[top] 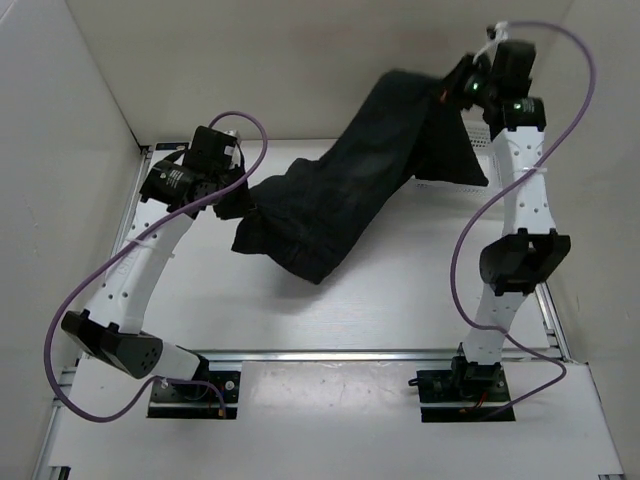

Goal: Fold and stack the trousers
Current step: Flatten the trousers out

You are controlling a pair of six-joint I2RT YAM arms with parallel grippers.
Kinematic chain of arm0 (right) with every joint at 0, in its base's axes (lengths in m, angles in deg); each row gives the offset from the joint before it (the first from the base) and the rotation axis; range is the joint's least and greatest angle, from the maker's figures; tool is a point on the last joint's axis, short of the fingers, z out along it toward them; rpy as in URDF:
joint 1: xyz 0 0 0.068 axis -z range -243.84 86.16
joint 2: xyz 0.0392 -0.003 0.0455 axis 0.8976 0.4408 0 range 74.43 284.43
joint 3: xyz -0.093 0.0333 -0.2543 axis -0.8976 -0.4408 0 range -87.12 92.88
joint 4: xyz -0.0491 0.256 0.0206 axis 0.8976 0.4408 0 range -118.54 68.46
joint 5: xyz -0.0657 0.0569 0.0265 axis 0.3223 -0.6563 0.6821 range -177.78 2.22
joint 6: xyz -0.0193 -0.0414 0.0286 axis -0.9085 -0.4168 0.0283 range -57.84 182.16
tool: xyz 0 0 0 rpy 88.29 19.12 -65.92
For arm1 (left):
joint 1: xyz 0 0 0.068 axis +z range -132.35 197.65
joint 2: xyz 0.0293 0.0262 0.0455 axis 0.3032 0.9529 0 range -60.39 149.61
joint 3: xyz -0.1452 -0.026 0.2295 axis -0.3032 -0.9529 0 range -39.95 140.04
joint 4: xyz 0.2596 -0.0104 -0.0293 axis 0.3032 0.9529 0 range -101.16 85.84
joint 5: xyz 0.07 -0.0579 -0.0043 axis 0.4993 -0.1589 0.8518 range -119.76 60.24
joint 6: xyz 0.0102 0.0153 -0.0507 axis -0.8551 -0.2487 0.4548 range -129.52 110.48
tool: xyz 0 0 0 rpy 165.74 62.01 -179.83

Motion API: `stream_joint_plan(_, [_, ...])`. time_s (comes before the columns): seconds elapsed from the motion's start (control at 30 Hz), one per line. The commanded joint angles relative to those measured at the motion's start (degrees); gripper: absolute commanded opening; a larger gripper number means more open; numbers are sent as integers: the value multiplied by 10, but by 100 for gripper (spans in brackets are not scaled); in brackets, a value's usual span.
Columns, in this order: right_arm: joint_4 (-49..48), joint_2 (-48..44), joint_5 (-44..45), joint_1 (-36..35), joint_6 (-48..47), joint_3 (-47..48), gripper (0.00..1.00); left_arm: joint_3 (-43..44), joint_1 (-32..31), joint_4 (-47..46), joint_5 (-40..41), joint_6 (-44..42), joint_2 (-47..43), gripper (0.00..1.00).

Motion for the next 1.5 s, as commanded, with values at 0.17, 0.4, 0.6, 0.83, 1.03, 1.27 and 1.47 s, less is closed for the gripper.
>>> stream_joint_plan(0.17, [57,-31,-155,-138,-91,240,0,122,33,-6,59,40,-75,10])
stream_joint_plan(0.4, [51,-165,-61,-303,-165,-68,11,195,33,-7,120,82,-145,10])
stream_joint_plan(0.6, [74,-218,53,-307,-143,-235,100,215,33,11,154,82,-156,10])
stream_joint_plan(0.83, [74,-242,182,-193,-86,-287,17,67,33,-12,103,82,-145,10])
stream_joint_plan(1.03, [121,-65,256,-171,-98,-160,0,-32,33,-47,37,82,-124,10])
stream_joint_plan(1.27, [139,128,257,-160,-98,46,0,-55,20,-57,31,82,-107,10])
stream_joint_plan(1.47, [157,234,319,-160,-86,153,0,-49,20,-57,31,70,-88,10])
